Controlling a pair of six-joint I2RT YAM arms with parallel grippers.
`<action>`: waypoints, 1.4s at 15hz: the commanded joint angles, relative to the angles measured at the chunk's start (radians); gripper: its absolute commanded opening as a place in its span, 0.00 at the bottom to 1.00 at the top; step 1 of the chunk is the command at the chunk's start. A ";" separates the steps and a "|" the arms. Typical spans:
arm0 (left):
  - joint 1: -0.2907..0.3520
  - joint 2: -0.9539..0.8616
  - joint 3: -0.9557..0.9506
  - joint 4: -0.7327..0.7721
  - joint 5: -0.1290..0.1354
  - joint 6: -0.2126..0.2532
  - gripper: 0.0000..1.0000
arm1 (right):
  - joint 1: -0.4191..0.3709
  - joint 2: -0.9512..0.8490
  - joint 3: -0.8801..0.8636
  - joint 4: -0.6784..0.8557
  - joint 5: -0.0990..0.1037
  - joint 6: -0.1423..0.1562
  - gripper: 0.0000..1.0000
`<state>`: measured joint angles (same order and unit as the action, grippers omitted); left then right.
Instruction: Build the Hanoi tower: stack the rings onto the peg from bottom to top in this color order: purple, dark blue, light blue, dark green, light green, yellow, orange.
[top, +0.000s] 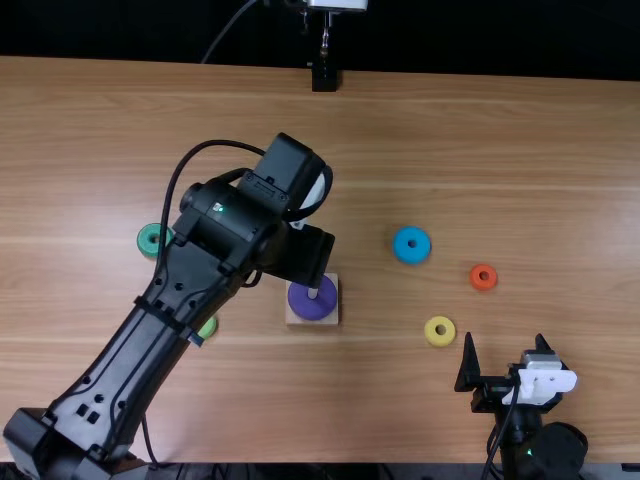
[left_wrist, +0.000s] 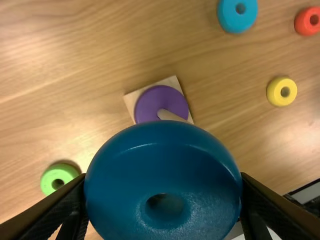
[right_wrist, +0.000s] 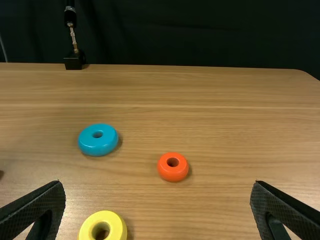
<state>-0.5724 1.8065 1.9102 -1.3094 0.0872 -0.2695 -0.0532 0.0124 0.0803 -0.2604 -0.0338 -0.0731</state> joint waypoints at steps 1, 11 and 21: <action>-0.018 0.030 0.046 -0.001 0.009 -0.023 0.00 | -0.013 -0.012 -0.066 -0.072 0.004 -0.001 1.00; -0.055 0.080 0.052 0.015 0.010 -0.023 0.00 | -0.013 -0.012 -0.066 -0.072 0.004 -0.001 1.00; -0.069 0.108 0.047 0.017 0.010 -0.023 0.00 | -0.013 -0.012 -0.065 -0.072 0.004 -0.001 1.00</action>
<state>-0.6292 1.8896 1.9251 -1.2915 0.0906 -0.2893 -0.0532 0.0124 0.0803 -0.2607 -0.0334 -0.0734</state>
